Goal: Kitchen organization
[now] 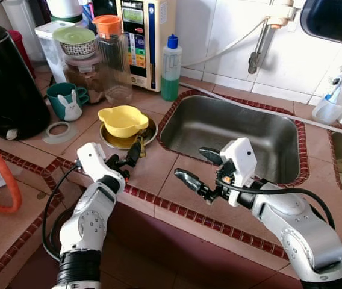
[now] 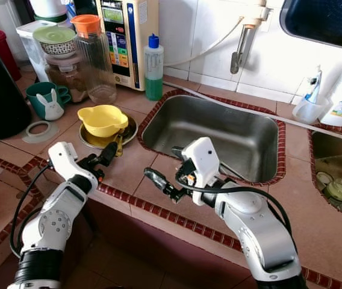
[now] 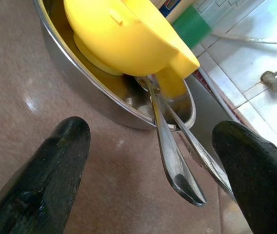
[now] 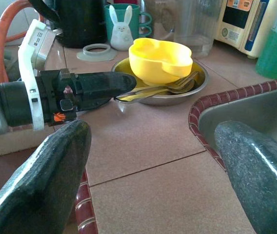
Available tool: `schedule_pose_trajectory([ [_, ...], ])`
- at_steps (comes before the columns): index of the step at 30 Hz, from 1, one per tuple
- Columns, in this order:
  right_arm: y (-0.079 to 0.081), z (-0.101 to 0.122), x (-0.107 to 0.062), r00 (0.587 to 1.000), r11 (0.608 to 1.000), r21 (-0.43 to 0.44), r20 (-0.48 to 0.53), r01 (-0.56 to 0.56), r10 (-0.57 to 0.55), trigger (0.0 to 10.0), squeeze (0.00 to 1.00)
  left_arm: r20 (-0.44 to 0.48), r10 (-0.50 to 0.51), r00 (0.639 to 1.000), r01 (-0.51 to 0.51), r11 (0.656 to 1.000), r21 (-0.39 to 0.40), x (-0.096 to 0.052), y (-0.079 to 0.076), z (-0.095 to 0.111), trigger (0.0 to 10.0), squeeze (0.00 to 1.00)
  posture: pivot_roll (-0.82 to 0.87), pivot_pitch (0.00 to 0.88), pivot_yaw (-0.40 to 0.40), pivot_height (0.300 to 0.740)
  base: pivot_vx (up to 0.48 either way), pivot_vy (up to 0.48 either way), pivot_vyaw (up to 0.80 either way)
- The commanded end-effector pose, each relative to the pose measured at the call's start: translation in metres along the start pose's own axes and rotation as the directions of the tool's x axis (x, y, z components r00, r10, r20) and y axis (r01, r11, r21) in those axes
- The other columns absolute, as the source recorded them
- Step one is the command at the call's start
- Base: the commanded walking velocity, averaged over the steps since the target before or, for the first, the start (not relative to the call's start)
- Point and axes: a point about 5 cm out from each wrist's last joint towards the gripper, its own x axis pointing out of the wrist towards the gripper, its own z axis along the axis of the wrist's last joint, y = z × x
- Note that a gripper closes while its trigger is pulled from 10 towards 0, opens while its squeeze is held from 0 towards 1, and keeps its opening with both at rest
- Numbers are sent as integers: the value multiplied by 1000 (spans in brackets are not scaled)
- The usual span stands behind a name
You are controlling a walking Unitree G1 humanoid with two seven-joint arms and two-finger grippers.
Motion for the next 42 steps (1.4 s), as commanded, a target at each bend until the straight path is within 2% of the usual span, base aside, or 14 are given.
schedule_pose_trajectory([
  [1, 1, 3, -1, 1000, 1000, -18, 3, 2, -2, 10000, 0, -6, -10, 1000, 10, 1000, -18, 4, -6, 1, 6784, 0, 98, 0, 14, 740, 0, 0, 0],
  [2, 2, 3, -1, 1000, 1000, -18, 3, 2, -2, 10000, 0, -6, -13, 1000, 13, 1000, -21, 5, -7, 1, 4431, 0, 96, 0, 16, 740, 0, 0, 0],
  [3, 2, 3, -1, 1000, 1000, -18, 3, 2, -2, 10000, 0, -3, -16, 1000, 16, 1000, -23, 6, -9, 1, 3569, 0, 95, 0, 15, 740, 0, 0, 0],
  [5, 2, 3, -1, 1000, 1000, -18, 3, 2, -2, 10000, 0, -3, -16, 1000, 16, 1000, -23, 6, -9, 1, 3569, 0, 95, 0, 15, 740, 0, 0, 0],
  [6, 2, 3, -1, 1000, 1000, -18, 3, 3, -3, 10000, 0, -2, -19, 1000, 18, 1000, -24, 6, -10, 0, 1373, 0, 95, 0, 15, 740, 0, 0, 0],
  [7, 2, 3, 0, 1000, 1000, -17, 3, 3, -3, 10000, 0, 0, -22, 1000, 22, 999, -27, 7, -11, 0, 0, 0, 94, 0, 16, 740, 0, 0, 0],
  [11, 2, 3, -1, 1000, 1000, -15, 2, 8, -7, 10000, 0, 15, -13, 1000, 14, 998, -53, 8, -11, 0, 0, 0, 92, 0, 16, 740, 0, 0, 0],
  [19, 2, 2, -1, 1000, 1000, -13, 1, 9, -9, 10000, 0, 28, -12, 1000, 14, 999, -48, 8, -11, 3, 0, 0, 95, 0, 17, 740, 0, 0, 0],
  [20, 2, 2, -1, 1000, 1000, -13, 1, 9, -9, 10000, 0, 31, -4, 1000, 5, 999, -42, 8, -10, 5, 8980, 0, 95, 0, 18, 740, 0, 0, 0],
  [21, 2, 2, -1, 1000, 1000, -13, 1, 9, -9, 10000, 0, 31, -4, 1000, 5, 999, -42, 8, -10, 5, 8980, 0, 95, 0, 18, 740, 0, 0, 0],
  [22, 2, 2, -1, 1000, 1000, -12, 1, 10, -10, 10000, 0, 42, -3, 999, 5, 999, -42, 6, -9, 8, 10000, 0, 99, 0, 18, 740, 0, 0, 0],
  [29, 3, 1, 0, 1000, 1000, -7, 1, 9, -9, 10000, 0, 67, 16, 998, -14, 999, -34, 0, -4, 14, 10000, 0, 104, 0, 17, 740, 0, 0, 0],
  [33, 3, 1, 0, 1000, 1000, -8, 2, 11, -11, 10000, 0, 77, 10, 997, -8, 1000, -28, -1, -6, 16, 10000, 0, 106, 0, 17, 740, 0, 0, 0],
  [42, 2, 1, 1, 1000, 1000, -9, 4, 11, -11, 10000, 0, 34, 8, 999, -7, 999, -46, -2, -6, 8, 10000, 0, 106, 0, 19, 740, 0, 0, 0],
])
